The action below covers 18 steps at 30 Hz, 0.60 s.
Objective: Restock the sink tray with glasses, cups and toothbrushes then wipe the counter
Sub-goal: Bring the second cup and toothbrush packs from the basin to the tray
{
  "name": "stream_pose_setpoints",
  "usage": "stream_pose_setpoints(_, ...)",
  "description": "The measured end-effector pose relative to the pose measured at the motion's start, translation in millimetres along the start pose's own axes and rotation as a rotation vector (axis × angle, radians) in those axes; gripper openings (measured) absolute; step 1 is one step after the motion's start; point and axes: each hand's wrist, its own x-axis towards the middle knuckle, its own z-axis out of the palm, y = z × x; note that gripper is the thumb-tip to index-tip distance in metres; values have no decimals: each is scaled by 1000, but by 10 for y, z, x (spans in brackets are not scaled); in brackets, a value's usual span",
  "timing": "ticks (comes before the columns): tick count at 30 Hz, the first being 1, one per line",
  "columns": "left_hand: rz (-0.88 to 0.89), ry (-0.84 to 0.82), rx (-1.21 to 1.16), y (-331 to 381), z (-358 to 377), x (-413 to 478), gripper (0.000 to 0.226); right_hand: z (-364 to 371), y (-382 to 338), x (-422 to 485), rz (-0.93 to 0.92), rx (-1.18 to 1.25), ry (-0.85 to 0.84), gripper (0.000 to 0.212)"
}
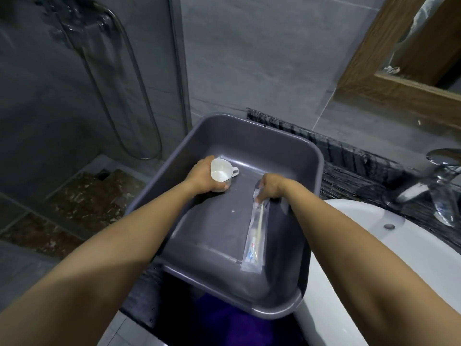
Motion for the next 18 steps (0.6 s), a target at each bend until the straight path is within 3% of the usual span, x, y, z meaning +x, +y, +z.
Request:
stream_pose_setpoints(7,19,32,21,11,11,-32,56,-52,18,-92,25,78,-37,26)
stream_pose_setpoints(12,69,14,38,77,-34,-78,54,-147,49,-230,-2,423,-58,19)
stream_pose_setpoints(18,122,50,56,362,-166,-91,60,-316,65,-430,-139,785,104,13)
